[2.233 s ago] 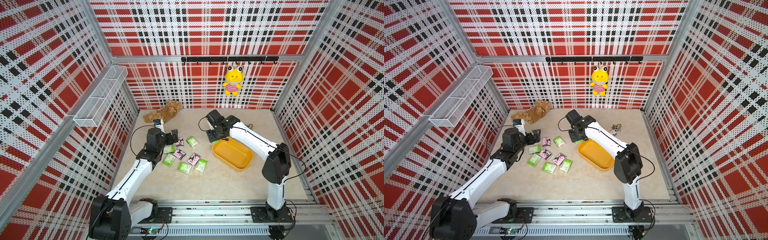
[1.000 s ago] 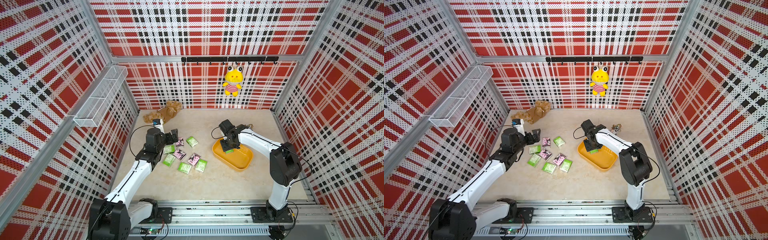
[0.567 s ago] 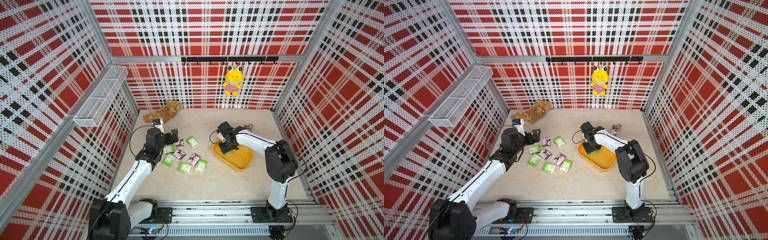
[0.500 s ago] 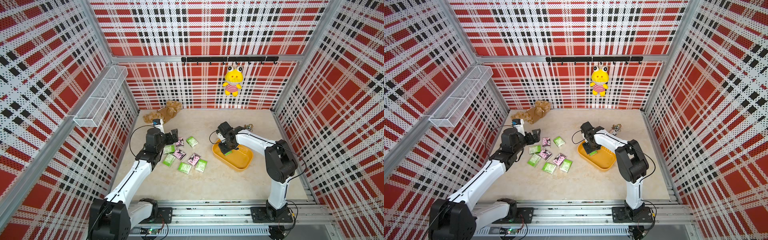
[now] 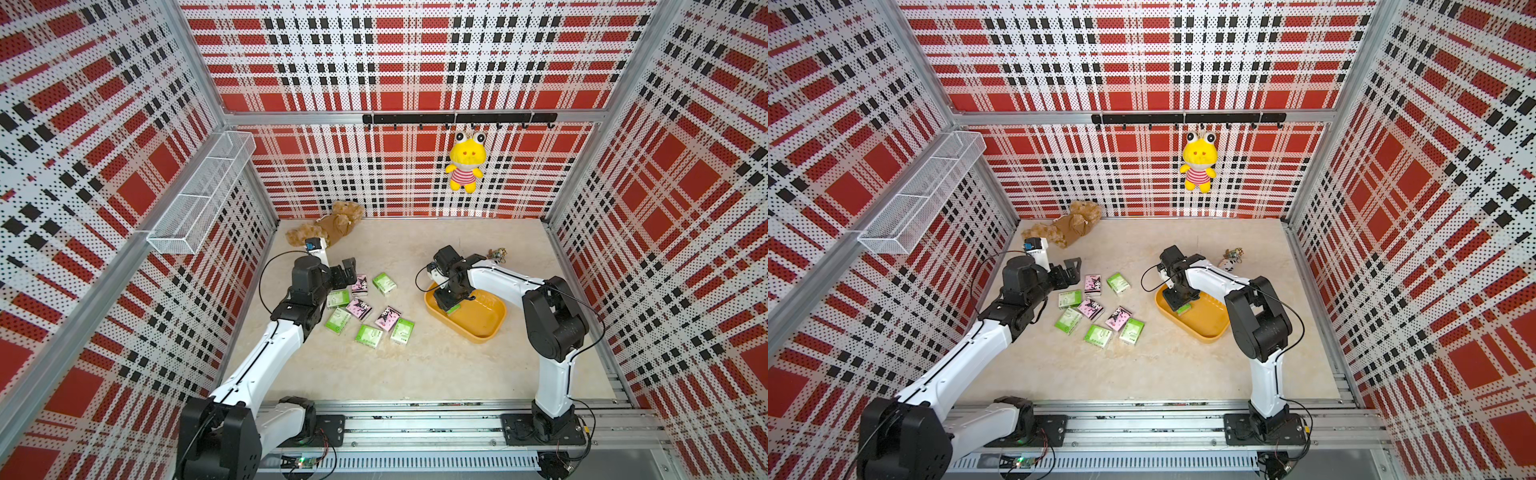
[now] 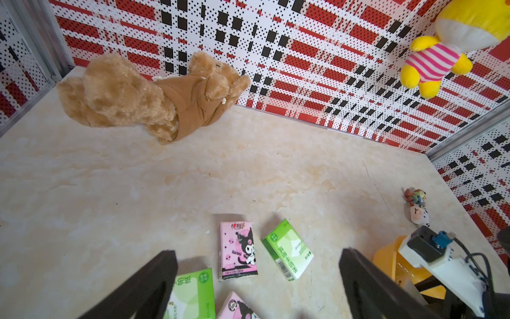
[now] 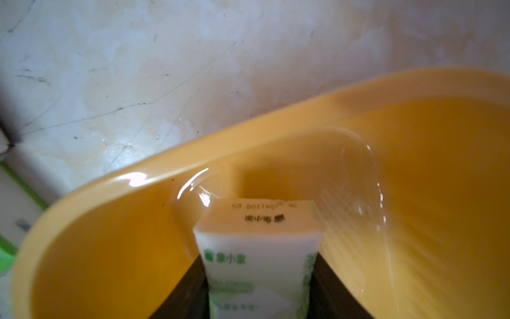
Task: Put the pocket tissues into the storage box
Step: Place the pocket tissues in the storage box.
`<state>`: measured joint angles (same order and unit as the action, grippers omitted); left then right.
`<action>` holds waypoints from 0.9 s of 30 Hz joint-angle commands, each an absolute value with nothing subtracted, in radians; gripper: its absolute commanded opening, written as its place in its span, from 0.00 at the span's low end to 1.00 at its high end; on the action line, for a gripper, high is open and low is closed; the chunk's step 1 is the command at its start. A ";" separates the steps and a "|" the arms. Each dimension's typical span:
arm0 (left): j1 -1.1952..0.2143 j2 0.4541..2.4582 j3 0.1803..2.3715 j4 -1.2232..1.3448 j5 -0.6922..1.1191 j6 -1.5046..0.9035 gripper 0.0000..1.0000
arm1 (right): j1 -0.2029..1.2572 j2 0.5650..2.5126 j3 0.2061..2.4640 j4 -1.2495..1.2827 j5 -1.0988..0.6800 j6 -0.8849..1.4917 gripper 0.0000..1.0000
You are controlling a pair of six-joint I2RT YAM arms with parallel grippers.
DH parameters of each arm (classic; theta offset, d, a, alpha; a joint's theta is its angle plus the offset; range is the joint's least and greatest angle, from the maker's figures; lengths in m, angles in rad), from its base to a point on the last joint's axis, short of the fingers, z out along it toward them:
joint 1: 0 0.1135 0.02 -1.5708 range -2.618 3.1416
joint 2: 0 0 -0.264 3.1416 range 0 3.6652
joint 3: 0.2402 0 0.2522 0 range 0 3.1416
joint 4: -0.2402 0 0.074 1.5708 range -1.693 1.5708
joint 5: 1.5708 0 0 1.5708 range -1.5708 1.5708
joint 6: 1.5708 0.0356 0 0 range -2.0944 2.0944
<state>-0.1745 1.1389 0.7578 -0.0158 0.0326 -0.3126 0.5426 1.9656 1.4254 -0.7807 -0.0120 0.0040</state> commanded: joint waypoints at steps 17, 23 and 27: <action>-0.176 1.152 0.770 -0.015 0.035 -0.311 0.99 | 0.540 1.981 1.483 -0.798 -0.061 -0.007 0.63; -0.176 1.150 0.770 -0.017 0.034 -0.313 0.99 | 0.540 1.973 1.497 -0.810 -0.075 -0.010 0.65; -0.176 1.147 0.770 -0.017 0.033 -0.314 0.99 | 0.539 1.962 1.499 -0.810 -0.075 -0.008 0.65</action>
